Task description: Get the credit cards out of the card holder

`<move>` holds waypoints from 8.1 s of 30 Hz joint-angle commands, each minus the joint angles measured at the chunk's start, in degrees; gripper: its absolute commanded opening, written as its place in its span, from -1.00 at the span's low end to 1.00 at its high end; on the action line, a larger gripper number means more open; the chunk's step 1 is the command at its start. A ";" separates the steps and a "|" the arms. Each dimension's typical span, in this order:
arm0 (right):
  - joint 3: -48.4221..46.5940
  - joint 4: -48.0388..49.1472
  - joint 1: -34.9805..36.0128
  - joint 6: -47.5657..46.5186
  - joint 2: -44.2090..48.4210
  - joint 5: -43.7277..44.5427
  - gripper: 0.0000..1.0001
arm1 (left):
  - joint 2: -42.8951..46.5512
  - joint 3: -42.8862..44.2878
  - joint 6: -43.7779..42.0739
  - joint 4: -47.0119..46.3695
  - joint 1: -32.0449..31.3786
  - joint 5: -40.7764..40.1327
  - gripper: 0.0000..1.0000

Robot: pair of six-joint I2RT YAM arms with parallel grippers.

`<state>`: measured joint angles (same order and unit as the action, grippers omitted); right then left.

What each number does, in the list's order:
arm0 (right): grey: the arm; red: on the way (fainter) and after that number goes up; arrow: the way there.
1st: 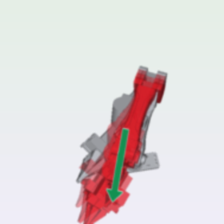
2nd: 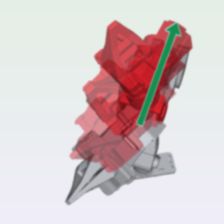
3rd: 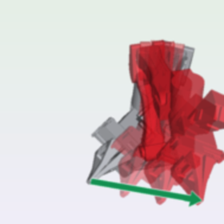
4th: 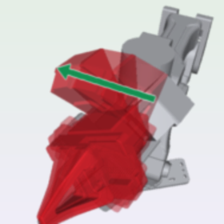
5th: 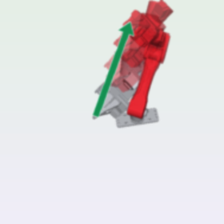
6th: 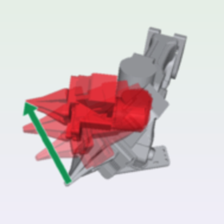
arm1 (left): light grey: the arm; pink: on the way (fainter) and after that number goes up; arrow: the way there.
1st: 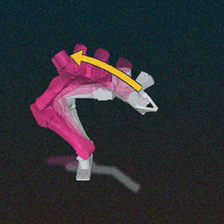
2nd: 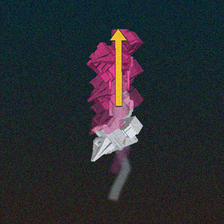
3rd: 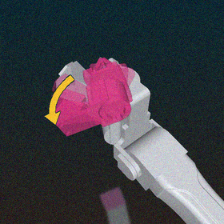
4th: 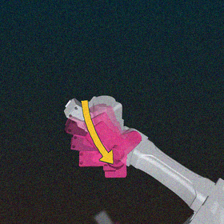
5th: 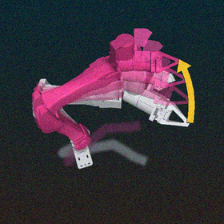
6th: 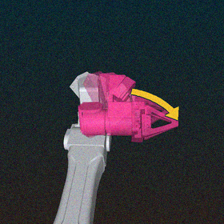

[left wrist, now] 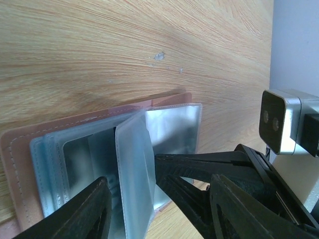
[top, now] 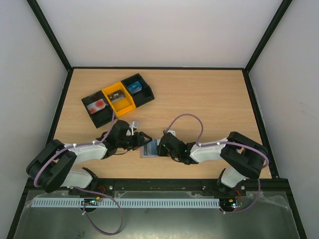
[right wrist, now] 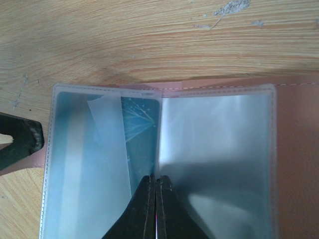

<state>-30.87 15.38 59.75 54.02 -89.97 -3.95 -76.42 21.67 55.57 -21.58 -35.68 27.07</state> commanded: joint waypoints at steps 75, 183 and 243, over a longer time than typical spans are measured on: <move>6.23 -6.05 0.28 -2.12 16.11 9.25 -0.70 | -10.68 2.51 3.14 -7.69 -10.17 -7.14 -0.11; 11.12 0.34 -0.33 3.64 4.01 6.20 -0.96 | -11.93 -6.97 5.58 -24.12 -5.93 -6.10 -0.95; 9.41 4.33 -0.33 2.51 0.47 4.14 -0.96 | -16.09 -5.16 8.23 -30.87 -7.28 -3.58 -0.51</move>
<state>-23.83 24.36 59.27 55.75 -87.29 1.83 -91.92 16.01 63.48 -49.10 -42.50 23.11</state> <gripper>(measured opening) 0.022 0.263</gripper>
